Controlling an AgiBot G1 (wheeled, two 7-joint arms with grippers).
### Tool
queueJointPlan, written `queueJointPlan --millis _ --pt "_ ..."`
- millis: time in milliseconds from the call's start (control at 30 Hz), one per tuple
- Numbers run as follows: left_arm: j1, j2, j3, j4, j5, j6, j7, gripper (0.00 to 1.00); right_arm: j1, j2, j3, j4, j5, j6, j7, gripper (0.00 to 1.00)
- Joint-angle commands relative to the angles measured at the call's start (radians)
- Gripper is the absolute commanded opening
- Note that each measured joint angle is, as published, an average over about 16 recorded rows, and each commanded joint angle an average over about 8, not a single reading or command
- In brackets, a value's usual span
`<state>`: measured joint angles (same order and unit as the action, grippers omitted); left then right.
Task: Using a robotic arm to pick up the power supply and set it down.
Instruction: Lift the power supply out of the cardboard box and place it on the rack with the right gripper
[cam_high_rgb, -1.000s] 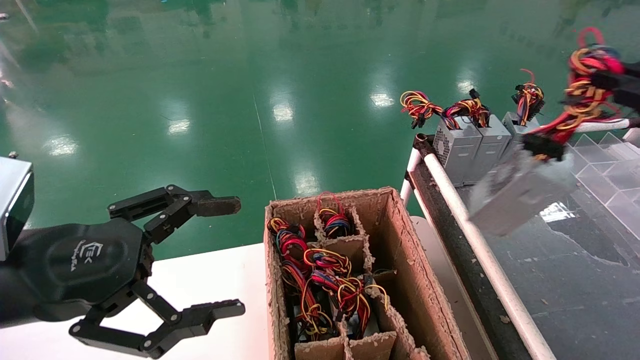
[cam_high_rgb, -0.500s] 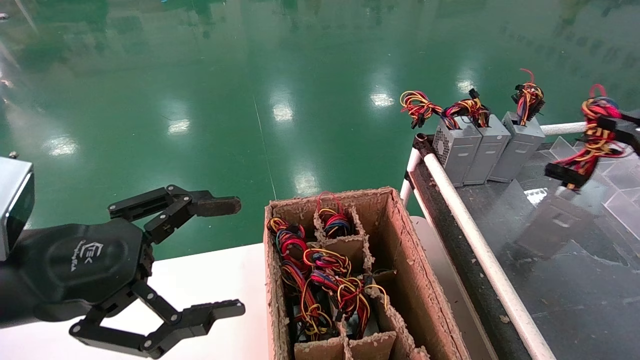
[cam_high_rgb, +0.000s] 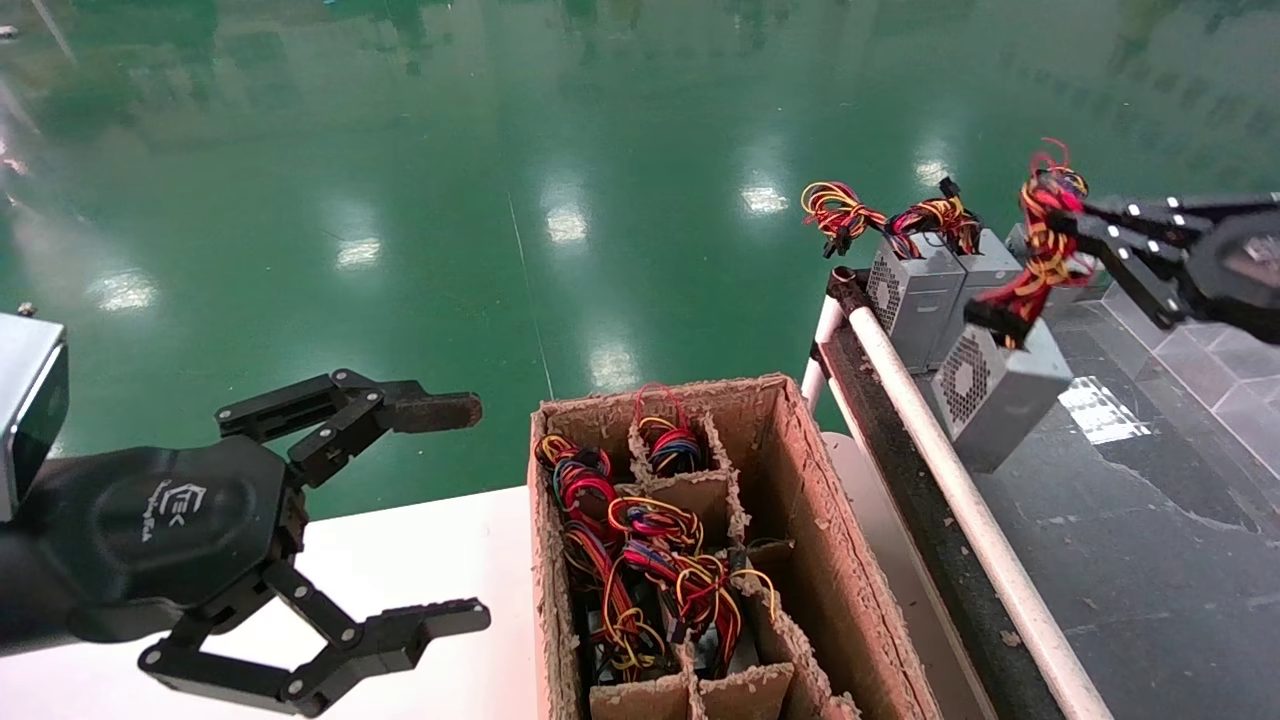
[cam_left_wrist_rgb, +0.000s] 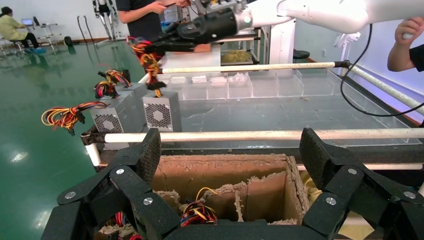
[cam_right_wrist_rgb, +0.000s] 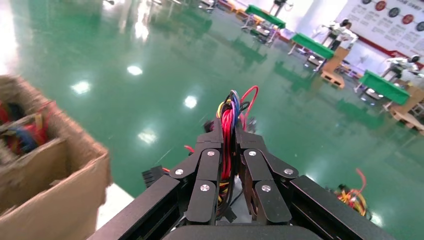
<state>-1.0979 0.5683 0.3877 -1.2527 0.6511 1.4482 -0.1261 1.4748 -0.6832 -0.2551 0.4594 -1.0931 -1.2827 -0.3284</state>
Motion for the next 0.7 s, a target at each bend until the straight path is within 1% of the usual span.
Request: queueJointPlan --millis 33,233,600,633,667,700 --pt "0.0 0.0 0.0 0.0 0.0 0.0 0.0 1.0 0.039 -0.029 -0.012 -0.034 -0.019 0.01 -0.012 0.0" --pt "0.0 0.0 0.0 0.0 0.0 0.0 0.0 1.0 0.125 -0.091 -0.037 -0.14 -0.064 0.042 -0.071 0.0" --pt "0.0 0.0 0.0 0.0 0.0 0.0 0.0 1.0 0.218 -0.16 -0.068 -0.274 -0.109 0.034 -0.139 0.0" --pt "0.0 0.0 0.0 0.0 0.0 0.0 0.0 1.0 0.223 -0.164 -0.07 -0.284 -0.112 0.036 -0.144 0.01" --pt "0.0 0.0 0.0 0.0 0.0 0.0 0.0 1.0 0.228 -0.169 -0.072 -0.294 -0.115 0.037 -0.149 0.06" --pt "0.0 0.0 0.0 0.0 0.0 0.0 0.0 1.0 0.233 -0.172 -0.073 -0.303 -0.117 0.038 -0.154 0.17"
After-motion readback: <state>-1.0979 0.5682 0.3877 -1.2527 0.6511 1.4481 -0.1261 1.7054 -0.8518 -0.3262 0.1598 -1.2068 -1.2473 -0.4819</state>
